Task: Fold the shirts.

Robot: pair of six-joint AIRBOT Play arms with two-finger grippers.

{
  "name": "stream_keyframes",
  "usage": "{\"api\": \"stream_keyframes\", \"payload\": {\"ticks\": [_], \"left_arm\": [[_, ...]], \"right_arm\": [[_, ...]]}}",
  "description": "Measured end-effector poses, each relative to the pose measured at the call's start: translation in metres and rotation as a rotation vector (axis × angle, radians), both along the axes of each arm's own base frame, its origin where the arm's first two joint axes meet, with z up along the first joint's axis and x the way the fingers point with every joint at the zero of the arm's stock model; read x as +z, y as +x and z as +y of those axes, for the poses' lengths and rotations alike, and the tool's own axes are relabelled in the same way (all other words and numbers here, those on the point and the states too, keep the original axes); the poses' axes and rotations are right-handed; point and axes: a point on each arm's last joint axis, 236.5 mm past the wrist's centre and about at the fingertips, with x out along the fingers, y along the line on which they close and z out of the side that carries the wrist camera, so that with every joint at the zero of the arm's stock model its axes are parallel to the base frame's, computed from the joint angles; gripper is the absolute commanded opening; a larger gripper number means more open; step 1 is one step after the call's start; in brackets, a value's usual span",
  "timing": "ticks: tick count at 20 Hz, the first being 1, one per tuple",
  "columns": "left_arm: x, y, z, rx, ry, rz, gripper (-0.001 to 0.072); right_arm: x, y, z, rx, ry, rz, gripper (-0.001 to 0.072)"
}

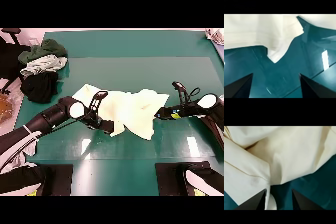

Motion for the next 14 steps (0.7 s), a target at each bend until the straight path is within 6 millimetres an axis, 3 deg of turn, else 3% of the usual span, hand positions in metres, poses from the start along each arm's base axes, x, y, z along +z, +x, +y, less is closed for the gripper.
{"api": "stream_keyframes", "payload": {"ticks": [6,14], "left_arm": [[-0.01,-0.021,-0.015,-0.127,0.03,-0.036,0.072],[-0.052,-0.022,-0.015,-0.189,0.127,-0.047,0.072]], "right_arm": [[-0.002,-0.001,-0.016,-0.027,0.004,0.021,0.0383],[0.01,-0.007,-0.016,-0.018,0.011,0.01,0.0383]]}}
